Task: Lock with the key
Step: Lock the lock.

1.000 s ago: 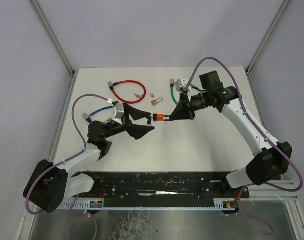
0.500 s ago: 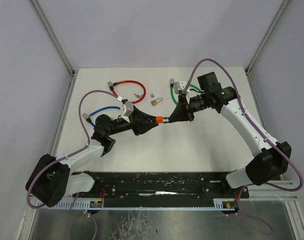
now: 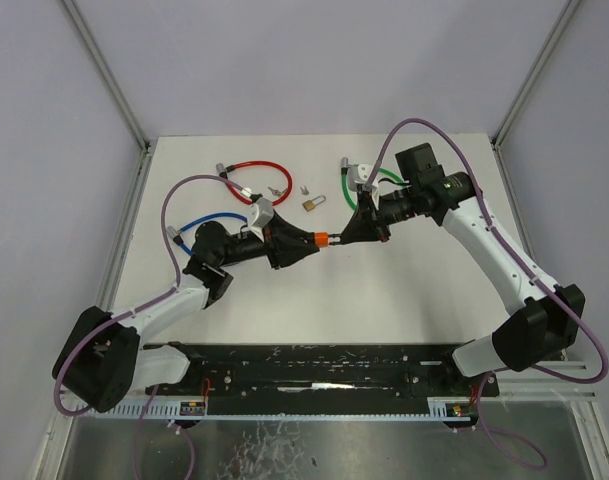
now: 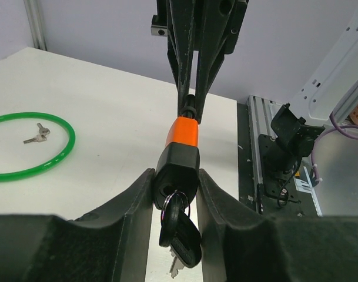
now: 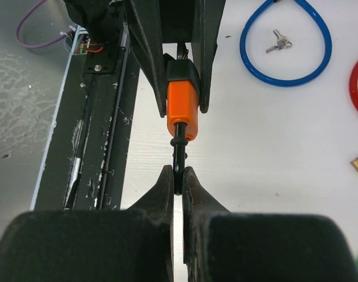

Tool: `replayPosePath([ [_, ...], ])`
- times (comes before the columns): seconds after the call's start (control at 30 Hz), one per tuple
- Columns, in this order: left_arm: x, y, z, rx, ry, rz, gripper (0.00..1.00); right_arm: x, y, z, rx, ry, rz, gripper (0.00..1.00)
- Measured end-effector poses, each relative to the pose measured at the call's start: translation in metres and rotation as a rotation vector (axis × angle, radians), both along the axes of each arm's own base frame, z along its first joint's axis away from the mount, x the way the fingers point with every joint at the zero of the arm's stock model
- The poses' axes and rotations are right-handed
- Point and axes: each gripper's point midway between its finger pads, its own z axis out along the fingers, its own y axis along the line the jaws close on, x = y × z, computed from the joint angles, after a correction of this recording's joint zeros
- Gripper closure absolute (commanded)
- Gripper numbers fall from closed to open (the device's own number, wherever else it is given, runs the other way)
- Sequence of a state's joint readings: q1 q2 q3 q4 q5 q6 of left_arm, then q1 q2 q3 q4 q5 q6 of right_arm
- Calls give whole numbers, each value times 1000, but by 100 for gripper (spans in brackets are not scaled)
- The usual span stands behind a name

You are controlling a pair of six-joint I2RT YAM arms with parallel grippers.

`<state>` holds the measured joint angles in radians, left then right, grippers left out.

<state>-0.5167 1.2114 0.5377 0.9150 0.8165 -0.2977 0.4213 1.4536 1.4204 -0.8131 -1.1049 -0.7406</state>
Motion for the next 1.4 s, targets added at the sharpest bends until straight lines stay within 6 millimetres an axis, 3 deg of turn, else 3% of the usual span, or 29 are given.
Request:
replayPosePath([
  [0.23,3,-10,-5,15,82,-63,100,4,-3,-2,-26,-38,-12,100],
  [0.67,6,-12,-14,20,146,-69,100,6,4,-18,0,54,-50,100],
  [0.97,16,-16,-38,36,218,-62,100,17,5,-37,-25,115,-137,100],
  [1.2,18,-17,-46,37,227,-63,100,25,11,-30,14,132,-165,100],
  [1.4,14,-24,-70,73,301,-93,100,26,27,-32,77,116,-125,100],
])
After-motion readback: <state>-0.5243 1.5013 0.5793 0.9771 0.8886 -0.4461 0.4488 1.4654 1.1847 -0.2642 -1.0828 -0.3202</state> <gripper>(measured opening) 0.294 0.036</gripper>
